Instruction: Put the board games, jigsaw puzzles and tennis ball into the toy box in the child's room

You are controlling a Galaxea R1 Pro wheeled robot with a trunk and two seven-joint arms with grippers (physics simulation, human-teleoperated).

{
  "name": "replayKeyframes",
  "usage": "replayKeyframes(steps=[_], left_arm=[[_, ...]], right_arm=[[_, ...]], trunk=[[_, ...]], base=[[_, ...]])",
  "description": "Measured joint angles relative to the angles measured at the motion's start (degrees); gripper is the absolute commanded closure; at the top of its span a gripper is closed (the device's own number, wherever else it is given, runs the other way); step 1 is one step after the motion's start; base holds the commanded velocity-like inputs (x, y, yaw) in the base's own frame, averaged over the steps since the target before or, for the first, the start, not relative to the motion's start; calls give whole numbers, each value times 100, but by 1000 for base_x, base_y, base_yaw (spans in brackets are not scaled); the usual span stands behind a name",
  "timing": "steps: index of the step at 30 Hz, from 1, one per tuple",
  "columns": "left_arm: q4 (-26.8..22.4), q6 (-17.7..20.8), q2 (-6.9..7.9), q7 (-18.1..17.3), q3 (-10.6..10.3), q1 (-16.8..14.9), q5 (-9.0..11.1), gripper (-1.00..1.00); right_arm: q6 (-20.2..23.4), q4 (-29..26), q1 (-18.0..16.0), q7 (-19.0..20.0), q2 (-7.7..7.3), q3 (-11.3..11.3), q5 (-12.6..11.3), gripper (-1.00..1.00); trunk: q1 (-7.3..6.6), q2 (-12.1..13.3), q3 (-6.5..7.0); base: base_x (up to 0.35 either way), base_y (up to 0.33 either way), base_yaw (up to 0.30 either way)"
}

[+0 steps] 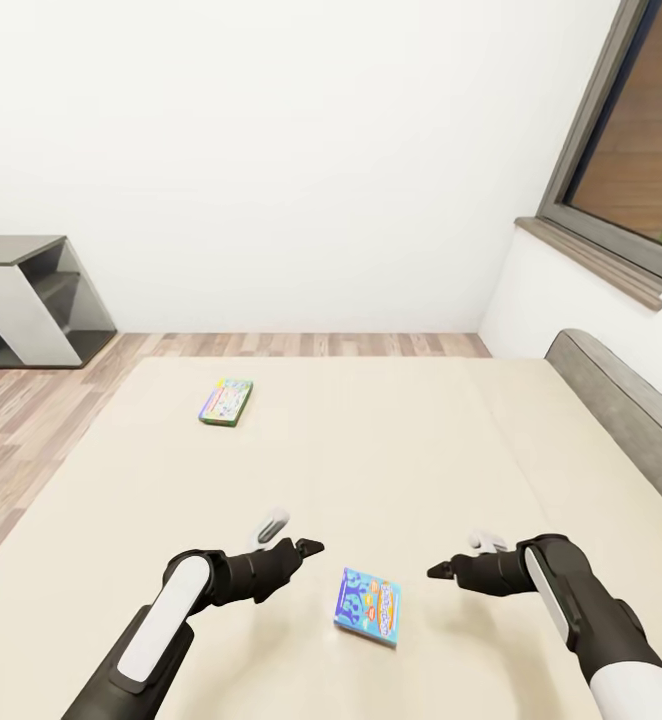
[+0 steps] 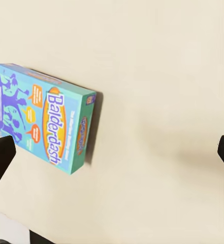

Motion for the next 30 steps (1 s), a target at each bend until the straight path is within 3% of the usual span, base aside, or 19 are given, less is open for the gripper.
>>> replayKeyframes(steps=[30], left_arm=[[117, 28, -11, -24, 41, -7, 17, -100]], right_arm=[[1, 2, 5, -39, 14, 6, 8, -100]], trunk=[[0, 0, -12]], base=[[0, 0, 0]])
